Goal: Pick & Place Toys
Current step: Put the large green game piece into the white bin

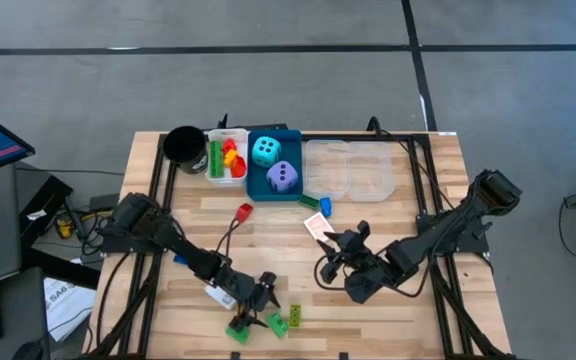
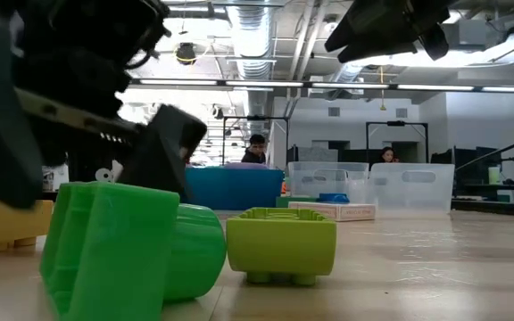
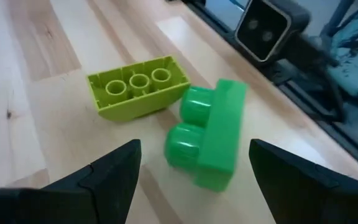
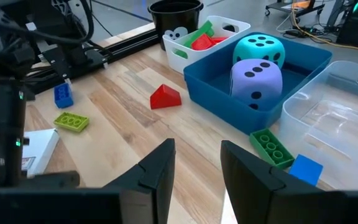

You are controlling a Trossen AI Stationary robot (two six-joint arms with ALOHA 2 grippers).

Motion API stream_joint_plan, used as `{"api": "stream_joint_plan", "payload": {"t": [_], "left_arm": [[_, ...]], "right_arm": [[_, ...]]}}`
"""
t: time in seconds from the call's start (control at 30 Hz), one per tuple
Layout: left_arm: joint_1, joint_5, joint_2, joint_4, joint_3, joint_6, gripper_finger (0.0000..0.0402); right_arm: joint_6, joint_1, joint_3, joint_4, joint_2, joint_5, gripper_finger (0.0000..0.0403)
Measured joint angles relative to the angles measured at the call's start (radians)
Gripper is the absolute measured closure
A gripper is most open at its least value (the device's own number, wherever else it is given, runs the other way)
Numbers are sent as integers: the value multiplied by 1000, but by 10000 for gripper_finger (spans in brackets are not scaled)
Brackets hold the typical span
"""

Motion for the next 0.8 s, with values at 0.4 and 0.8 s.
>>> {"api": "stream_joint_plan", "payload": {"t": [0.4,0.8], "left_arm": [[-3,2,140,-3,133,2,115],[-1,1,134,-15,132,-4,242]], "right_arm": [[0,1,0,-6,1,0,277],[15,-4,-28,-8,1,0,277]]}}
